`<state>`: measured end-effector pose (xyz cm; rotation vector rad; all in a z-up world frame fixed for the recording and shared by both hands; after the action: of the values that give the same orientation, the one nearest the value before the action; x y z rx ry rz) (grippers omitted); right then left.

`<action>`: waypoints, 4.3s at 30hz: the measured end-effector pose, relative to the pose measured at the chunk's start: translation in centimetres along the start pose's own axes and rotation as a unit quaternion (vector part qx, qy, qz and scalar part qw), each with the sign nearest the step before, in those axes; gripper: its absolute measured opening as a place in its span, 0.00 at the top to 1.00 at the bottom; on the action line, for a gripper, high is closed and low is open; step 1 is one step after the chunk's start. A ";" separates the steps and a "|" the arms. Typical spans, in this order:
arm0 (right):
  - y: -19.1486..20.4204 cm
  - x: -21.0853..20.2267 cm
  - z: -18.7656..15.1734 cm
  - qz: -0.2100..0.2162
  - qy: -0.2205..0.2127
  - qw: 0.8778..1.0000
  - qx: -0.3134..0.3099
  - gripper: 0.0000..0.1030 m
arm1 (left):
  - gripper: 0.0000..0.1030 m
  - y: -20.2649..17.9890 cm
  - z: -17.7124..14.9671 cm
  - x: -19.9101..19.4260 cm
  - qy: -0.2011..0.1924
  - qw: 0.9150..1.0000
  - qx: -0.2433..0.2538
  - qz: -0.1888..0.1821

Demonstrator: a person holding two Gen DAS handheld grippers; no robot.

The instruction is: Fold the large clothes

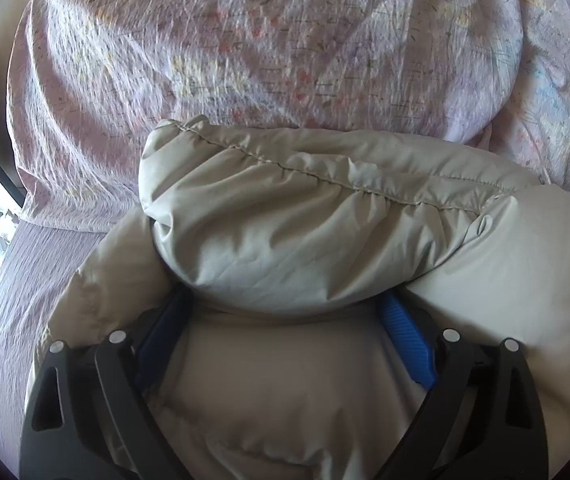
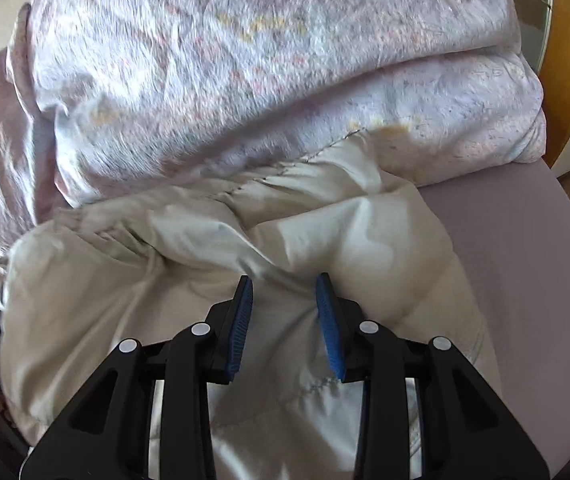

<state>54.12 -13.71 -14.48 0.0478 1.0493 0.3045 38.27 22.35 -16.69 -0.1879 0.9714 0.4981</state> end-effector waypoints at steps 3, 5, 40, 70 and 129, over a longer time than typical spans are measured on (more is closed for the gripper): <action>0.6 1.6 -0.1 -0.021 -0.008 0.999 -0.026 0.65 | 0.10 -0.4 -0.1 -0.4 -0.002 1.000 0.000 0.001; 0.9 2.5 -0.2 -0.028 -0.015 0.999 -0.036 0.63 | 0.10 -0.3 -0.3 -0.2 -0.003 1.000 0.000 0.000; 5.8 8.7 -5.4 -0.065 -0.068 0.992 -0.087 0.56 | 0.06 -0.4 -0.2 0.4 -0.028 1.000 -0.003 0.004; 5.7 8.4 -5.7 -0.067 -0.082 0.991 -0.083 0.55 | 0.05 -0.4 -0.6 0.6 -0.051 0.999 -0.012 0.010; -8.2 0.4 -12.4 0.173 0.117 0.946 0.249 0.26 | 0.07 9.1 -7.8 -3.5 0.097 0.974 -0.194 -0.065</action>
<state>45.52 -22.80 -22.59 0.6700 1.3351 0.3606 26.40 26.27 -17.54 -0.6583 1.0379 0.5532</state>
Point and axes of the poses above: each gripper's, at about its wrist camera, not at the fingertips, and x roughly the way its jaws point, y to its left, z to its top, the point moved 4 cm from there along x, roughly the way its jaws point, and after that the axes turned 1 degree about z, right-handed, at the moved point
